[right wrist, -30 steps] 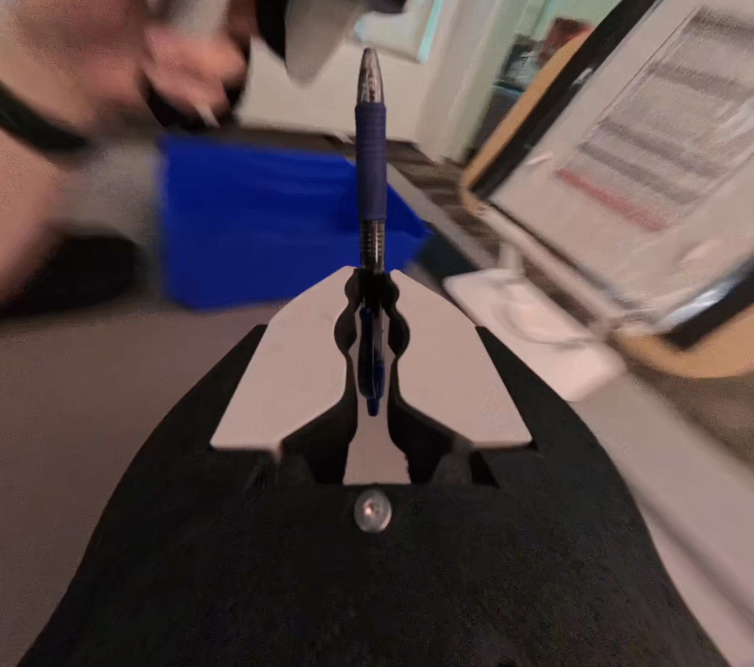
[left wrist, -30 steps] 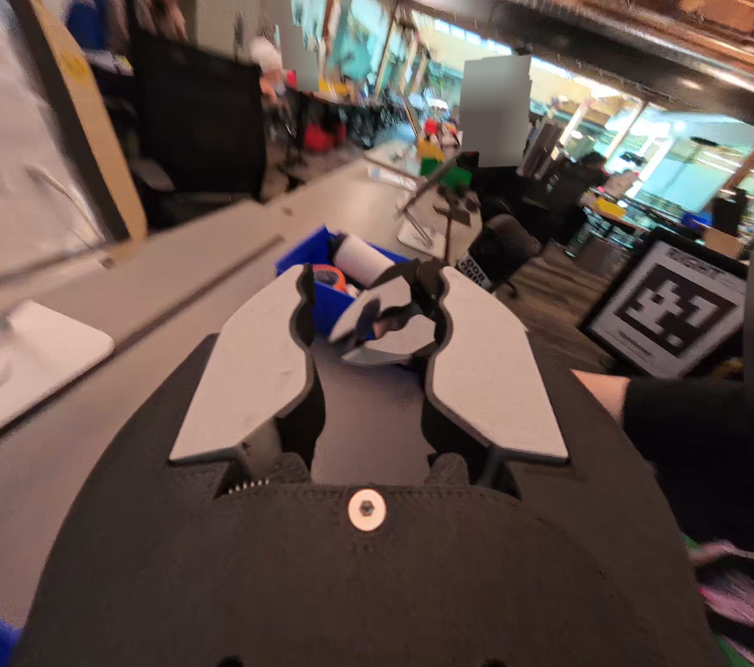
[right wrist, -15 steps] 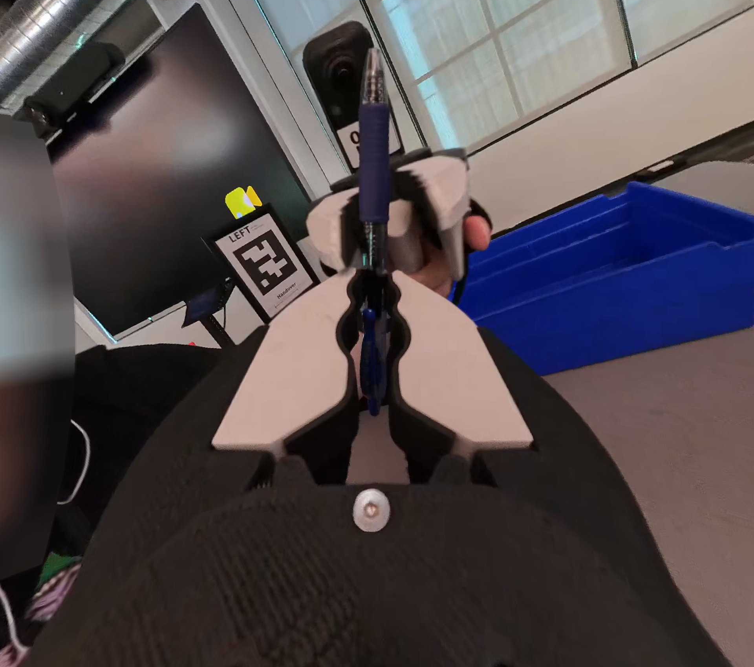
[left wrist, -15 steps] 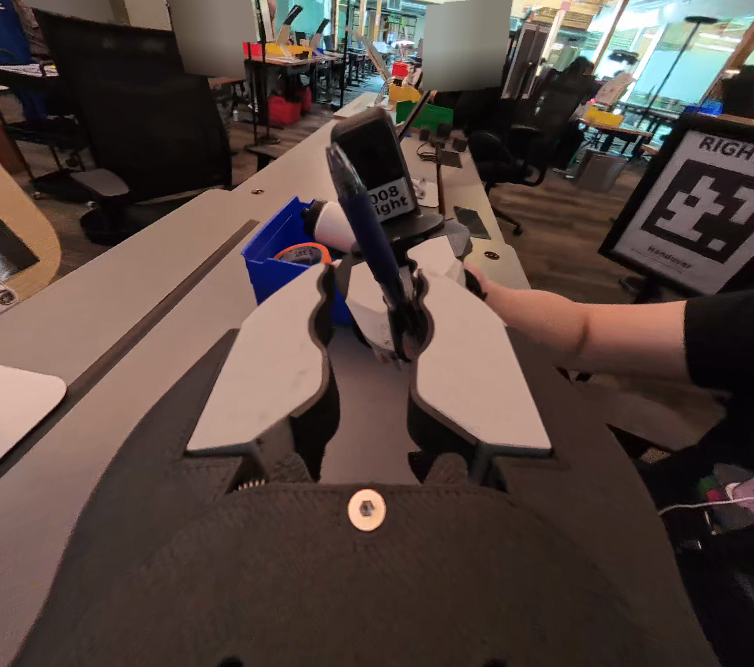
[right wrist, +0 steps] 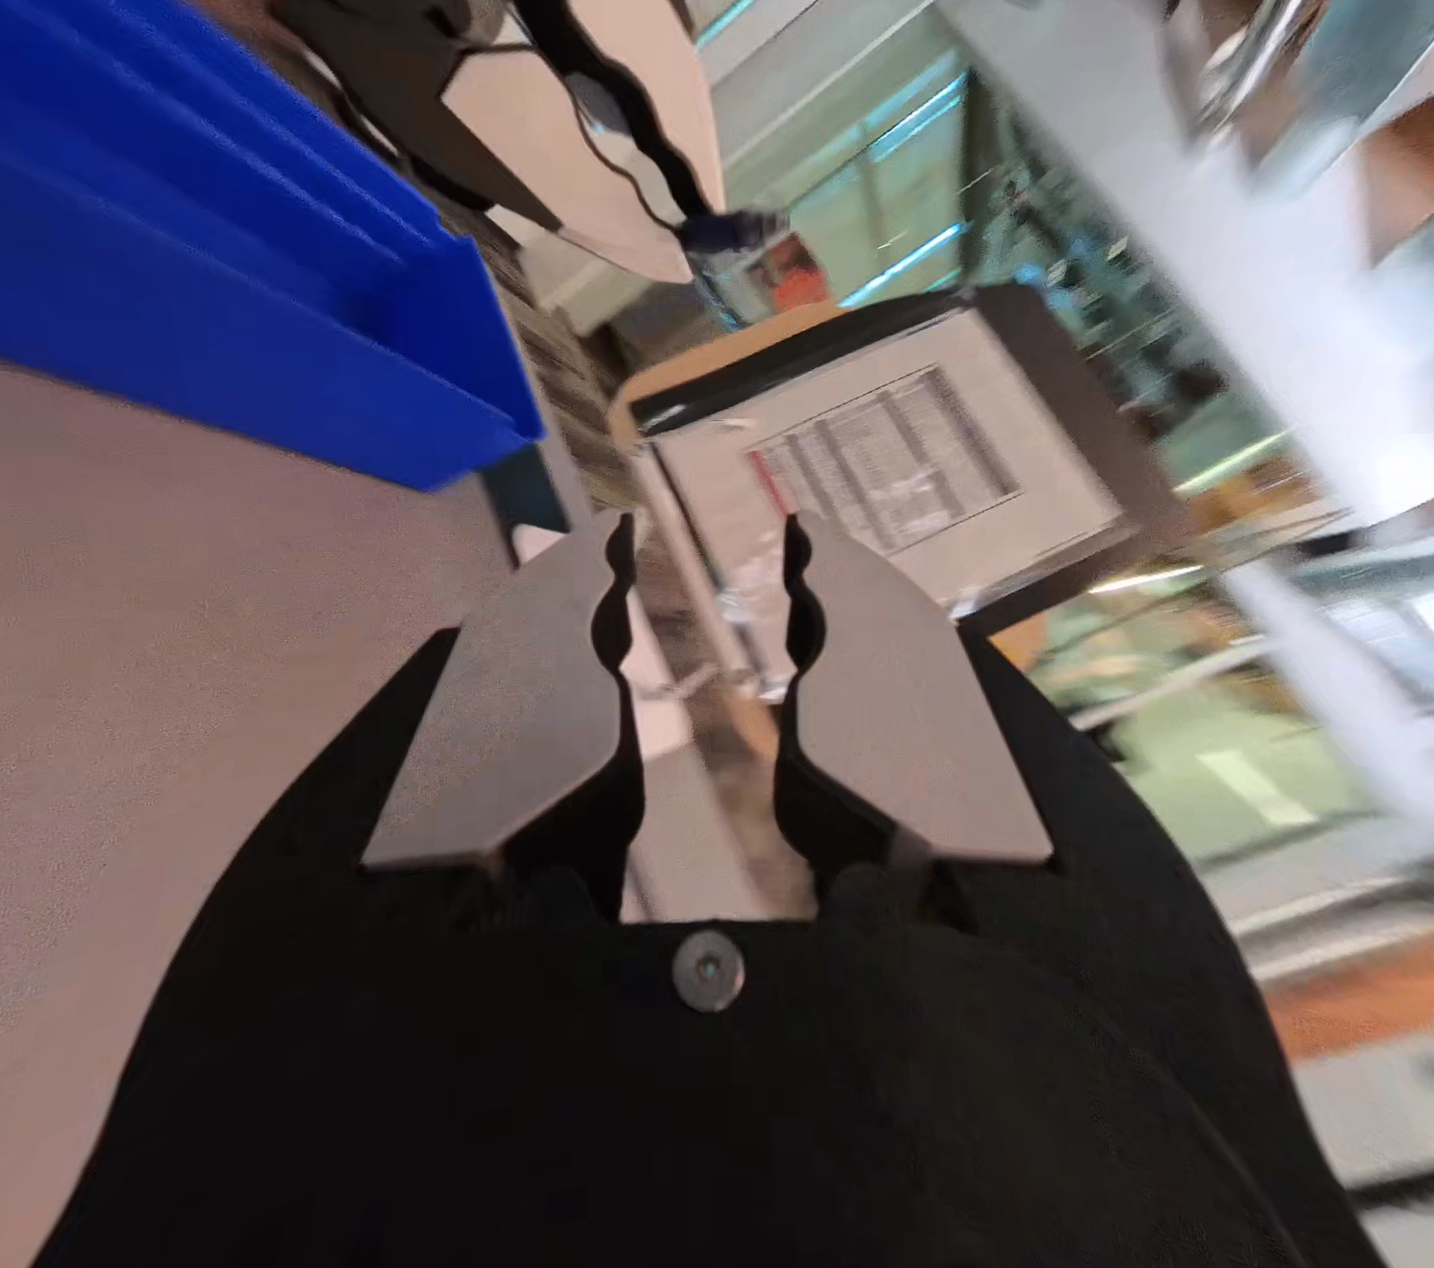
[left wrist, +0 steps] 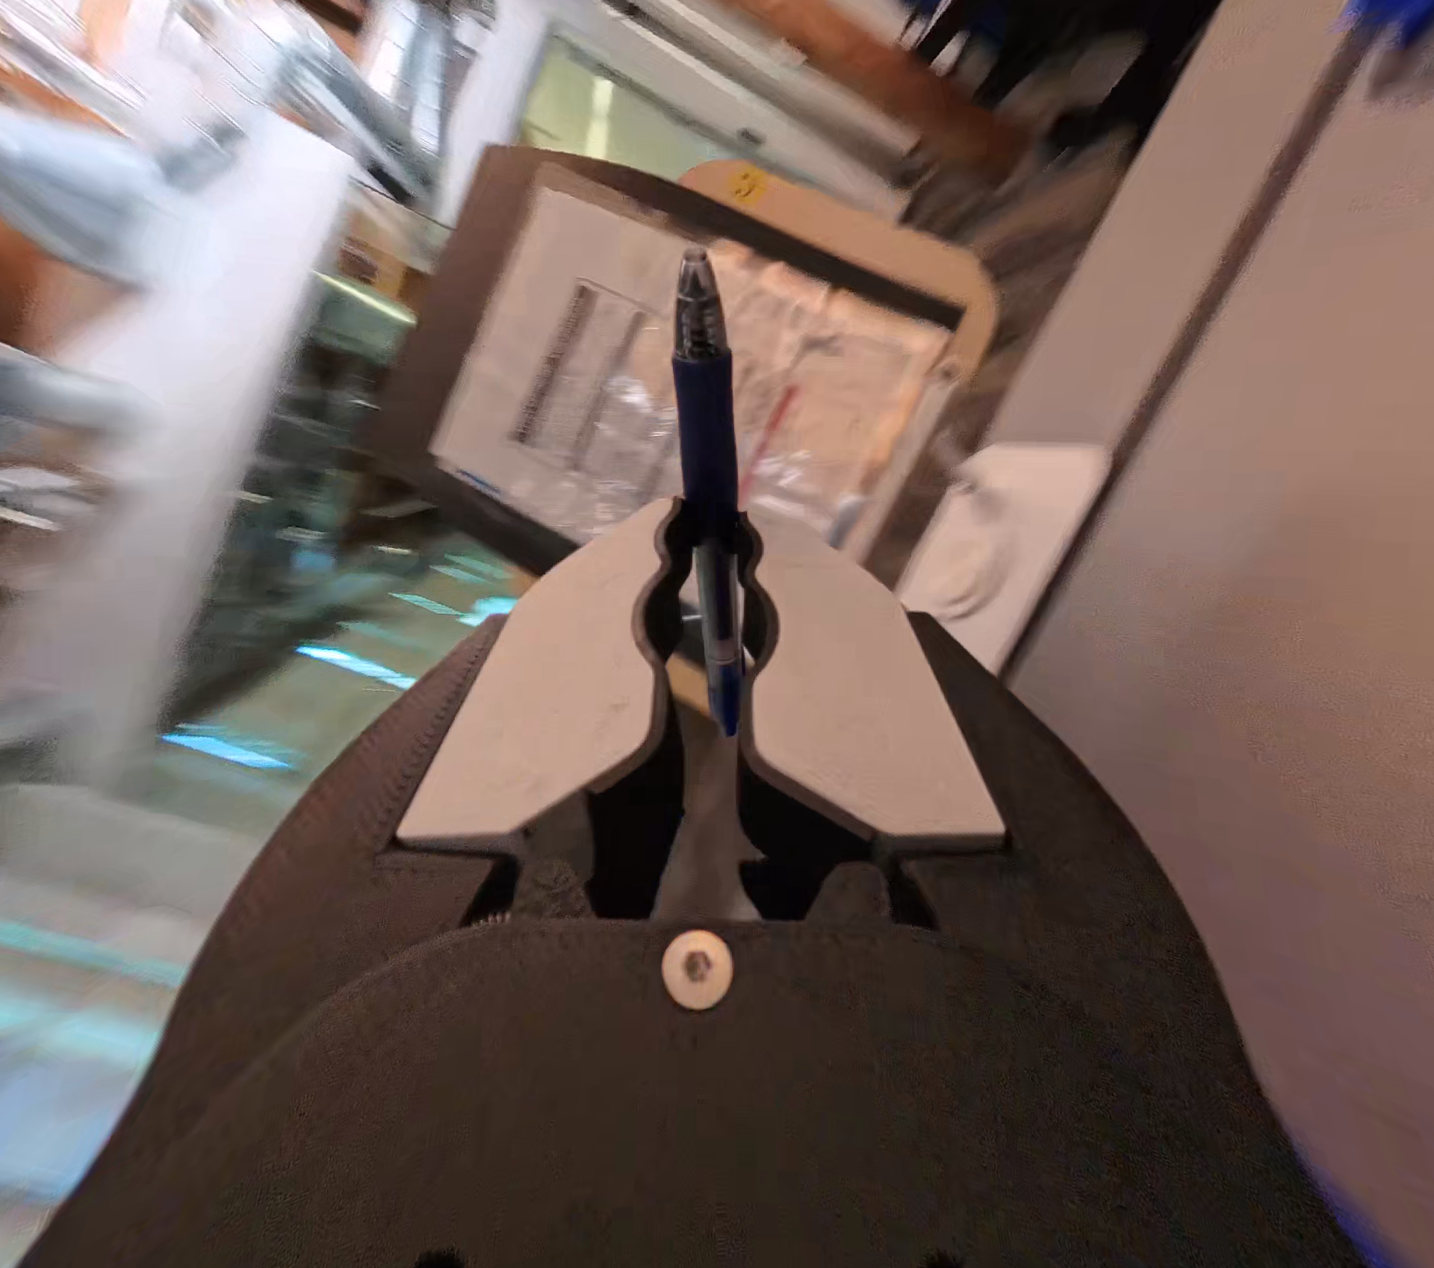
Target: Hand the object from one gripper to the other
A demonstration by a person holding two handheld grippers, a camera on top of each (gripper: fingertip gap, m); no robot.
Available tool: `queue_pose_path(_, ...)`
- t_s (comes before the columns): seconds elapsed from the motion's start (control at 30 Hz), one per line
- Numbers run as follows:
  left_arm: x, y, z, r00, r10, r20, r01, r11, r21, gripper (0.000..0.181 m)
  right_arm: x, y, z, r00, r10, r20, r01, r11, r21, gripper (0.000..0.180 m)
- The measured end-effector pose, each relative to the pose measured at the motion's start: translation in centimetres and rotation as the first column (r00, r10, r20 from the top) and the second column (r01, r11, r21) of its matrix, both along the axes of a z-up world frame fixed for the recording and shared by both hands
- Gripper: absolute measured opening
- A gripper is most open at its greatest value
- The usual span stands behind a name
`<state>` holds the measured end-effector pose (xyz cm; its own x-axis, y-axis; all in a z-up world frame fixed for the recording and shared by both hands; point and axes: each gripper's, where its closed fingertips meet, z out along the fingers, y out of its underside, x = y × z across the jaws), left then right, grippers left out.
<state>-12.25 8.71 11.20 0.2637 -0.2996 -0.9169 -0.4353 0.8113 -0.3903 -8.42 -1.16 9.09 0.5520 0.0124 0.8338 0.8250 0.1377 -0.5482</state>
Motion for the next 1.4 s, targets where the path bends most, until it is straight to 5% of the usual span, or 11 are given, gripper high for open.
queue_pose_path(0.1,0.8,-1.0,-1.1,0.997,0.035,-0.067,-0.017,0.969,0.246,0.010,-1.8,-0.5,0.2,0.977,-0.056,0.207,0.044,0.997,0.059,0.029)
queue_pose_path(0.23,2.1,-2.8,-2.3,0.992,0.020,-0.124,0.030,0.920,0.391,0.010,-2.4,-0.4,-0.3,0.931,-0.105,0.348,0.084,0.994,0.076,0.026)
queue_pose_path(0.77,3.3,-6.4,-3.4,0.979,-0.109,-0.171,0.168,0.909,0.382,0.010,-1.9,-0.3,-1.0,0.963,-0.048,0.266,0.048,0.999,0.008,0.010)
queue_pose_path(0.87,3.3,-6.1,-2.5,0.989,-0.123,-0.084,0.144,0.936,0.322,0.027,-1.7,-0.7,-0.1,0.960,-0.074,0.269,0.065,0.997,0.042,0.010)
queue_pose_path(0.97,3.4,-5.5,-2.3,0.987,-0.154,-0.049,0.155,0.988,0.017,0.060,-1.0,-1.5,1.1,0.943,-0.120,0.310,0.094,0.991,0.097,0.010)
queue_pose_path(1.03,3.1,-6.2,-1.3,0.967,-0.254,0.035,0.256,0.951,-0.174,0.071,-0.6,-2.3,2.2,0.924,-0.165,0.346,0.118,0.981,0.154,0.010)
queue_pose_path(1.13,1.6,-7.3,1.7,0.885,-0.387,0.261,0.463,0.799,-0.385,0.064,-0.4,-3.4,3.6,0.892,-0.214,0.399,0.135,0.967,0.216,0.010)
queue_pose_path(1.2,0.6,-7.2,3.2,0.813,-0.431,0.391,0.582,0.617,-0.529,0.062,-0.7,-4.1,4.4,0.880,-0.225,0.418,0.130,0.961,0.243,0.010)
queue_pose_path(1.3,-1.3,-7.2,4.8,0.669,-0.481,0.567,0.720,0.228,-0.655,0.062,-1.9,-5.3,5.6,0.886,-0.204,0.417,0.090,0.957,0.276,0.010)
queue_pose_path(1.4,-4.1,-7.0,7.4,0.450,-0.442,0.776,0.787,-0.215,-0.578,0.058,-3.6,-6.6,6.5,0.904,-0.146,0.401,0.025,0.956,0.293,0.010)
